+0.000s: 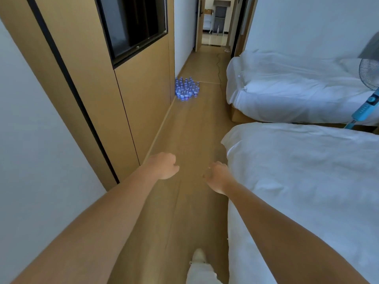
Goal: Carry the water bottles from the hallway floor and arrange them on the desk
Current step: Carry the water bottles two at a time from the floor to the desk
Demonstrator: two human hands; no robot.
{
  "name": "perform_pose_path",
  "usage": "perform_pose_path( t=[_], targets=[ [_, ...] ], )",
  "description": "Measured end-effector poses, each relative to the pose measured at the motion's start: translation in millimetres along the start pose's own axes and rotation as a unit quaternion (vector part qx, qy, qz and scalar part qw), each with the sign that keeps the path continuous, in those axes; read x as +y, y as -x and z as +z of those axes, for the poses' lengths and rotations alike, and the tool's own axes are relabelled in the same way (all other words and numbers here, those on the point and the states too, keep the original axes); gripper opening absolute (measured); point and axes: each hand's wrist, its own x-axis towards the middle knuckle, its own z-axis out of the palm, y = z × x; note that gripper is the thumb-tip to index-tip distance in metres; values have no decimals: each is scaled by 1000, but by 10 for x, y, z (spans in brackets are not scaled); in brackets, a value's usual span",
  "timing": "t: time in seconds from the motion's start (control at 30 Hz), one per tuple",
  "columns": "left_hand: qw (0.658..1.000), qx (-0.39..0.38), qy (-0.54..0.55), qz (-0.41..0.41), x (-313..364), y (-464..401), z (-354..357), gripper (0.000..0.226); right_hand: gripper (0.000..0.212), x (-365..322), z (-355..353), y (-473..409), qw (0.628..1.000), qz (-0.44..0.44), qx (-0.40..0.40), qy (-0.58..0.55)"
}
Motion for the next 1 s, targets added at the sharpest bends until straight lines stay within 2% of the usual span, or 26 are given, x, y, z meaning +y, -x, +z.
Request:
perform_pose_path(
  t=[0.23,0.37,0.5,0.63,1.0],
  targets=[
    [999,-14,39,-14,33,-1383,-164,36,46,291,-116,-1364,1000,-3,10,-12],
    [997,-29,66,-13,245,-2313,-398,32,43,551,-416,-2230,1000,5,-23,-7],
    [998,-11,55,-23,400,-3140,-649,33,48,759,-794,-3017,1000,2,-25,-14],
    [999,-18,21,-37,541,-3699,-791,37,58,952,-1022,-3546,999,5,-29,-36],
    [998,-18,-38,-55,532,-4964,-1106,38,53,1281,-1298,-4775,998,5,-38,-43]
  ],
)
